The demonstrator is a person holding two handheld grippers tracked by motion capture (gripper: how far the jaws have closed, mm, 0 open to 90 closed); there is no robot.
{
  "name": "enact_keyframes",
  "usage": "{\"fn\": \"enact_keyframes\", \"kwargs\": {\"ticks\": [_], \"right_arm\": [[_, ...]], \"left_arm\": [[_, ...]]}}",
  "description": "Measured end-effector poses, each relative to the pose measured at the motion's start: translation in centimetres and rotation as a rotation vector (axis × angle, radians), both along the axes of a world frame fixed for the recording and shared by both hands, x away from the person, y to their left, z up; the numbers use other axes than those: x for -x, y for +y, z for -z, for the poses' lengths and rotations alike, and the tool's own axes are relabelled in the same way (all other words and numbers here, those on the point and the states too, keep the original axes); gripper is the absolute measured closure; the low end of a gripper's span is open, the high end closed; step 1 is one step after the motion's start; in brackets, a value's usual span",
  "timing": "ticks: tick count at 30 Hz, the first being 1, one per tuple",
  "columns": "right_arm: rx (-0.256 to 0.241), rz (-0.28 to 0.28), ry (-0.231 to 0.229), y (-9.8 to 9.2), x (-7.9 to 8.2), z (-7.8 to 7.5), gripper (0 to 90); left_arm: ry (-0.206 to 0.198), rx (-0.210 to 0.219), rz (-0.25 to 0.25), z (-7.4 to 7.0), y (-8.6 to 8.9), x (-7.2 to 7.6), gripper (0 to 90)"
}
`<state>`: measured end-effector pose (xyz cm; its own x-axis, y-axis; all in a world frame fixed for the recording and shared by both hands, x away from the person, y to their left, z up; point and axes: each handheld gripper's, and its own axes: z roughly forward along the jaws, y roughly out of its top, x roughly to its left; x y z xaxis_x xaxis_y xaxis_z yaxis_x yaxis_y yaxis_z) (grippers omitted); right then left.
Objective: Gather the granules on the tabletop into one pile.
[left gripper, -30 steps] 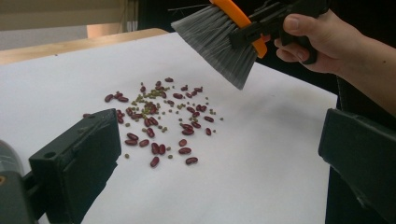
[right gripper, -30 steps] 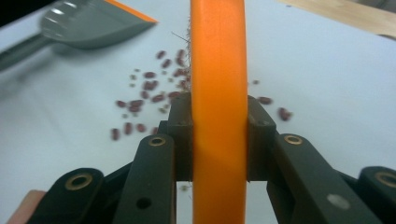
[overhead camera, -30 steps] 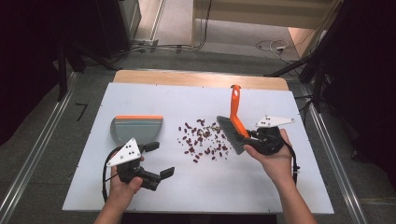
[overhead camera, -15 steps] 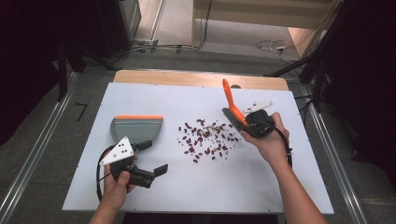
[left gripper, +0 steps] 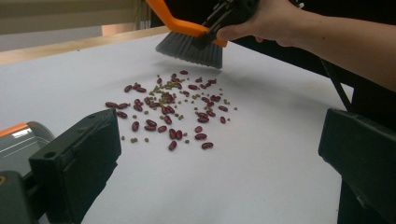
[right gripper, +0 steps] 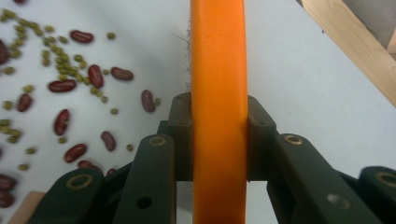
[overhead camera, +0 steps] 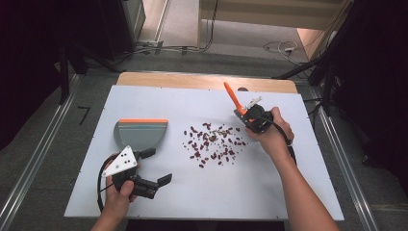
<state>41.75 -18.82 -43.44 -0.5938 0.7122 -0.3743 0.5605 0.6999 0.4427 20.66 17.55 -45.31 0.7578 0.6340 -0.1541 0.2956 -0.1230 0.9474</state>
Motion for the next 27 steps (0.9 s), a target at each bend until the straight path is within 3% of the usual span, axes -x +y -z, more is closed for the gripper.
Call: {"fn": "enact_keyframes", "kwargs": {"ticks": [2, 5, 7, 8, 19, 27], "right_arm": [[0.057, -0.001, -0.007, 0.5, -0.2, 0.7, 68.4], [0.090, -0.006, -0.018, 1.2, 0.0, 1.0, 68.4], [0.085, -0.018, -0.006, 1.5, 0.1, 1.2, 68.4], [0.110, -0.029, -0.004, 2.3, 0.5, 1.5, 68.5], [0.119, -0.055, 0.010, 3.5, 2.0, 2.1, 68.4], [0.122, -0.110, 0.020, 4.6, 3.4, 2.2, 68.4]], "left_arm": [[-0.008, -0.005, -0.006, 0.1, -0.1, 0.1, 0.3], [-0.032, -0.015, -0.036, 0.3, 0.1, 0.2, 0.3], [-0.032, -0.007, -0.048, 0.4, 0.5, 0.3, 0.3], [-0.031, -0.010, -0.057, 0.4, 0.7, 0.3, 0.3], [-0.011, -0.002, -0.070, 0.8, 1.1, 0.1, 0.3], [-0.002, -0.005, -0.072, 0.9, 1.2, 0.1, 0.3]]}}
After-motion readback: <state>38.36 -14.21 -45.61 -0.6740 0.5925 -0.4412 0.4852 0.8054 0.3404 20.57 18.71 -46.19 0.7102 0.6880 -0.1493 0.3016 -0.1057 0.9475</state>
